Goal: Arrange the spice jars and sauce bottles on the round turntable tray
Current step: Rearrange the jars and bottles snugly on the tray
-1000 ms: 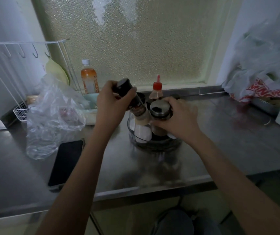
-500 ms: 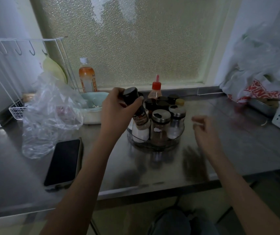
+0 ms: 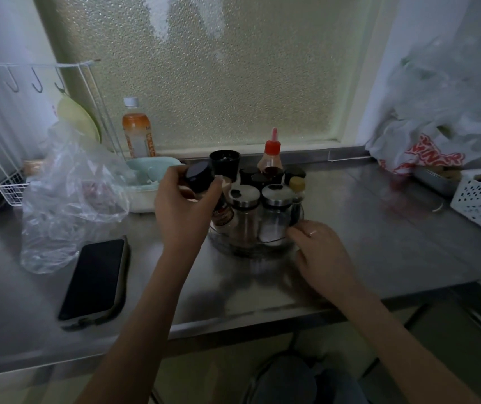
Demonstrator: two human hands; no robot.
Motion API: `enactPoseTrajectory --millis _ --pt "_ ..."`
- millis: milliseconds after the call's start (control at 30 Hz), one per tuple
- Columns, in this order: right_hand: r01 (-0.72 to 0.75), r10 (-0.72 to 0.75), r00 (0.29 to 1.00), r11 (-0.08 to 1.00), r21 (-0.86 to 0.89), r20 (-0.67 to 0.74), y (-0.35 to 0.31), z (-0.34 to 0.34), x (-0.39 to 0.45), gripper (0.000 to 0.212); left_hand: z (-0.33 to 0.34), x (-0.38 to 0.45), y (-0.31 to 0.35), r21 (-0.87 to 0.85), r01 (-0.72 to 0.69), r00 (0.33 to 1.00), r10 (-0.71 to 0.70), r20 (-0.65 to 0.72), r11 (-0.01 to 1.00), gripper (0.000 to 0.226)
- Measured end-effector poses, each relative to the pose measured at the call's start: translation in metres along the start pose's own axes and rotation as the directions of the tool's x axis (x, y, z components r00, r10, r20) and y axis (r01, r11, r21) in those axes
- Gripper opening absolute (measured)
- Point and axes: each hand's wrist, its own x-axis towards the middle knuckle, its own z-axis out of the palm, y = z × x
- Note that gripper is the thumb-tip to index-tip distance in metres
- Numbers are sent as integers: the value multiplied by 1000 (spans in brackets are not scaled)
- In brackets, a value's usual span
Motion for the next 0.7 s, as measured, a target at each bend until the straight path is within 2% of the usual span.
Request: enactPoseTrajectory --millis 167,267,433,500,567,633,700 --pt "46 -46 999 998 32 -4 -37 8 -3 45 -5 -5 -5 6 19 1000 -19 -17 1000 32" --pt "13 -11 999 999 32 -44 -59 14 -3 39 -8 -6 -6 14 21 1000 -21 -11 1000 30" --pt "-25 33 998 988 151 -49 -72 16 -5 38 -10 -14 -10 -5 30 1000 -30 2 1000 30" --pt "-88 111 992 942 324 -52 -70 3 -1 29 -12 -19 -16 -11 21 1000 -21 12 1000 32" --pt "-148 224 965 896 418 -139 -64 -18 9 21 -13 -24 -21 48 -33 999 33 -3 998 35" --pt "-196 320 916 882 428 -241 -53 -35 26 23 -12 -30 -26 93 -61 998 63 -23 994 38" --pt "-252 347 913 894 372 -216 -43 -47 45 30 -10 -33 -31 93 -44 997 49 -52 995 39"
